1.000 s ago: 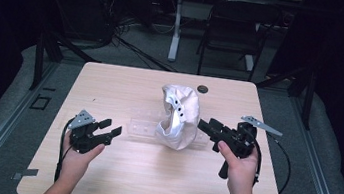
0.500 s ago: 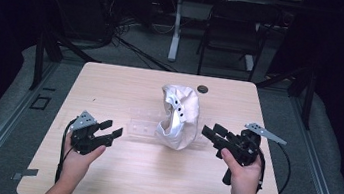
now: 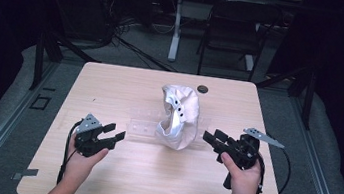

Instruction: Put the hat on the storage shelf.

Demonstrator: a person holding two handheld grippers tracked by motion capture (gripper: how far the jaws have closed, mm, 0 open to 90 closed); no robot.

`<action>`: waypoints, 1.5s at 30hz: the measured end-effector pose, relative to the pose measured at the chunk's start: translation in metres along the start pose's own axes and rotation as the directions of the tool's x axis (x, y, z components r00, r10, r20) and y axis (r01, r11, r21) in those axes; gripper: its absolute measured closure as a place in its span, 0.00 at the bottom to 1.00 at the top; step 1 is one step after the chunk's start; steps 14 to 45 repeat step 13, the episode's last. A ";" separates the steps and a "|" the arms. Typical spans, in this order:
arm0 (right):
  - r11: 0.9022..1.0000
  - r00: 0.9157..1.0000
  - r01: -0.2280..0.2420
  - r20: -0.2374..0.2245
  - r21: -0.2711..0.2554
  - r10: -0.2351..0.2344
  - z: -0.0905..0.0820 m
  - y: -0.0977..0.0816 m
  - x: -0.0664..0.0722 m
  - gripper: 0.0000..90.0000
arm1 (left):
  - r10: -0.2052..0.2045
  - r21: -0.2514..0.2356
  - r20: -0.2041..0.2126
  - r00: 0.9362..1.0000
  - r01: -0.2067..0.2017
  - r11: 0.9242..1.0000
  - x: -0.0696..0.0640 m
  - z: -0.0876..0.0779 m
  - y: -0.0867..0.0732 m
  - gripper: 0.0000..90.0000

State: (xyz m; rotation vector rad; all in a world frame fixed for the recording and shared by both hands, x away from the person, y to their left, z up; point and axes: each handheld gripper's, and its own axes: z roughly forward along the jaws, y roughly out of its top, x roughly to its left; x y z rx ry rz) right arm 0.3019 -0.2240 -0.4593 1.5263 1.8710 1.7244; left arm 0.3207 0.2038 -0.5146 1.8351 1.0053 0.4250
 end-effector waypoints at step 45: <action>1.000 1.000 -0.021 0.021 -0.013 0.021 -0.001 -0.003 -0.007 0.47 | 0.091 0.038 0.032 0.995 -0.092 0.995 -0.028 0.018 -0.008 0.53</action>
